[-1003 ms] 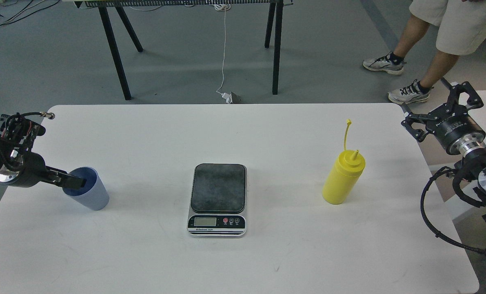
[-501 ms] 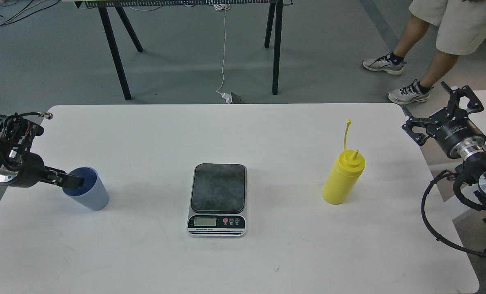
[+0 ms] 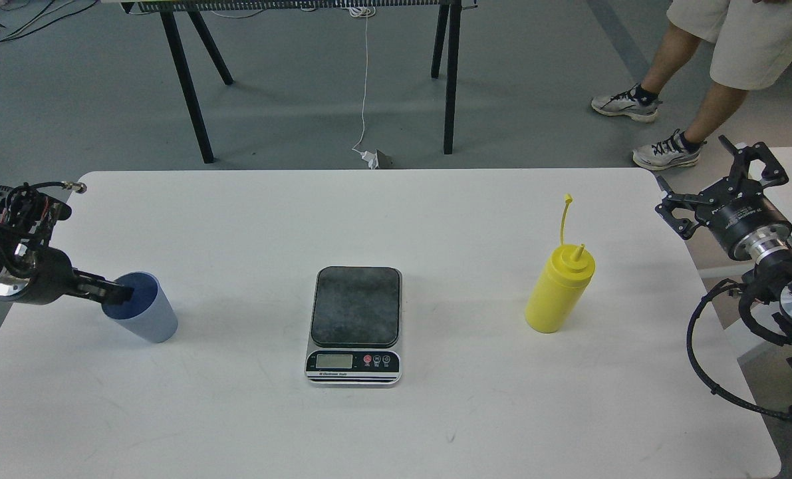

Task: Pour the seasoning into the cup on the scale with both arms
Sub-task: 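Close the left gripper around the blue cup, then lift the blue cup and carry it onto the scale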

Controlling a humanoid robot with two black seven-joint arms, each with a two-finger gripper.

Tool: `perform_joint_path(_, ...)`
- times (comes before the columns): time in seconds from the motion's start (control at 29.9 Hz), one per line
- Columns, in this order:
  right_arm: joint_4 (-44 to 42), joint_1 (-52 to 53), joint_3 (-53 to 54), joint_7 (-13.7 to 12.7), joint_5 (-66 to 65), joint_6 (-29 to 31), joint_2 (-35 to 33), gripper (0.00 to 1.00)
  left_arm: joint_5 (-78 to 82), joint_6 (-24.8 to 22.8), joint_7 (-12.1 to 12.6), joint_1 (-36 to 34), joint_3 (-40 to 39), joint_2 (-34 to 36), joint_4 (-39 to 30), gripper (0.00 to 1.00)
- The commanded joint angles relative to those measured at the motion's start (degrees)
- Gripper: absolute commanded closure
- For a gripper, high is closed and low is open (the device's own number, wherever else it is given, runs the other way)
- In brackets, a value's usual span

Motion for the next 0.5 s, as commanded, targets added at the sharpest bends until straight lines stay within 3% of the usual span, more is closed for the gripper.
perform_joint_path(0.0,-0.1,-0.3,0.0,0.0,0.0,0.0,0.0,0.01,-0.1,0.0,0.0,0.1,0.0,0.0,-0.1,0.62)
perform_joint_path(0.1,-0.1,-0.3,0.0,0.0,0.0,0.0,0.0,0.01,-0.1,0.0,0.0,-0.1,0.0,0.0,-0.1,0.64)
perform_joint_path(0.27,-0.1,-0.4,0.0,0.0,0.0,0.0,0.0,0.01,0.0,0.0,0.0,-0.2,0.0,0.1,-0.3,0.81)
perform_joint_path(0.33,-0.1,-0.6,0.0,0.0,0.0,0.0,0.0,0.01,-0.2,0.0,0.0,-0.2,0.0,0.1,-0.3,0.93)
perform_joint_path(0.47,-0.1,-0.6,0.0,0.0,0.0,0.0,0.0,0.01,0.0,0.0,0.0,-0.6,-0.1,0.5,-0.4,0.96)
